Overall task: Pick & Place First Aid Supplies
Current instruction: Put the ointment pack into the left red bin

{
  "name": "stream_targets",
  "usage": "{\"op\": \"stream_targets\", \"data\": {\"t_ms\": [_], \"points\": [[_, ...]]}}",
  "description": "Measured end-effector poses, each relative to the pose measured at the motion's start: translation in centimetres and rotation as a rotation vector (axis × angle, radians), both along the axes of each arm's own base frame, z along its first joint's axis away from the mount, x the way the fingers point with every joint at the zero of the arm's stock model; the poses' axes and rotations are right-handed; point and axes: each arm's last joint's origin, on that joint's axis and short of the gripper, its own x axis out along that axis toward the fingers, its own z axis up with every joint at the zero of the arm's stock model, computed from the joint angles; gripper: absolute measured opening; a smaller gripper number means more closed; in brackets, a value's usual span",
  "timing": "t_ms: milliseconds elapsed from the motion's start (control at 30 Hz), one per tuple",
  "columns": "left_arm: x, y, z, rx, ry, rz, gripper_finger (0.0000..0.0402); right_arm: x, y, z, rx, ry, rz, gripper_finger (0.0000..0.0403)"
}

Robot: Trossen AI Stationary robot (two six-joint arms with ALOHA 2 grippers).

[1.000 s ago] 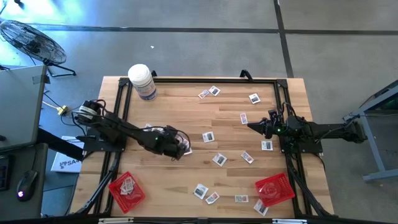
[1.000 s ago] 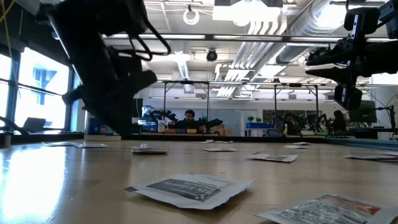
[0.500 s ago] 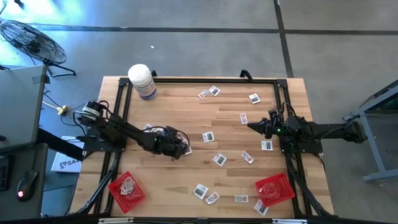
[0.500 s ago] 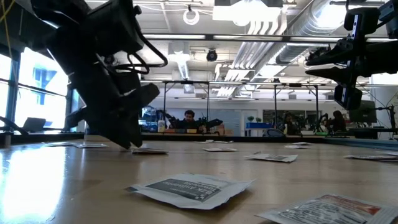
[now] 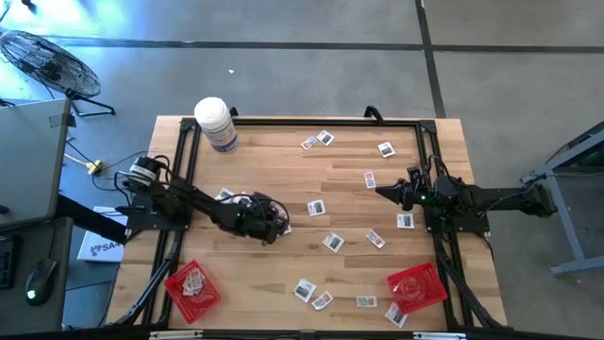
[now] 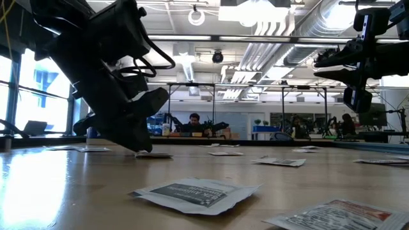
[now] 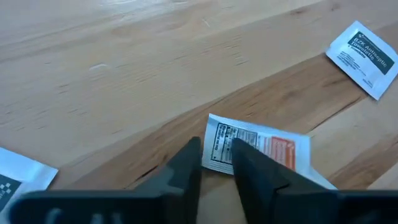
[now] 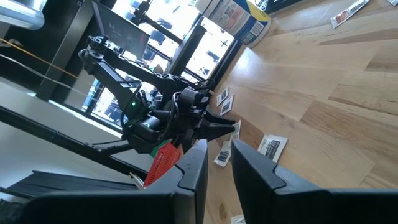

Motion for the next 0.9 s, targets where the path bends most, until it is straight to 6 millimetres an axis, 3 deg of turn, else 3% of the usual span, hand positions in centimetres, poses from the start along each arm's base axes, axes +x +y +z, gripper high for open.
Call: {"op": "stream_targets", "data": {"t_ms": [167,500,667,900], "points": [[-0.1,-0.4,-0.1,0.007,-0.001,-0.01,0.001,0.0,0.0,0.0,0.0,0.0,0.0,0.0064],[-0.3,-0.6,0.7,0.032,0.0,-0.033,0.0002,0.0,0.0,0.0,0.0,0.0,0.0,0.0064],[-0.5,-0.8,2.9,0.021,0.043,-0.106,0.0001,0.0,0.0,0.0,0.0,-0.001,0.0,0.0064],[-1.6,-1.4,8.2,0.039,0.111,-0.237,0.0,0.0,0.0,0.0,0.0,-0.003,0.0,0.0064]]}}
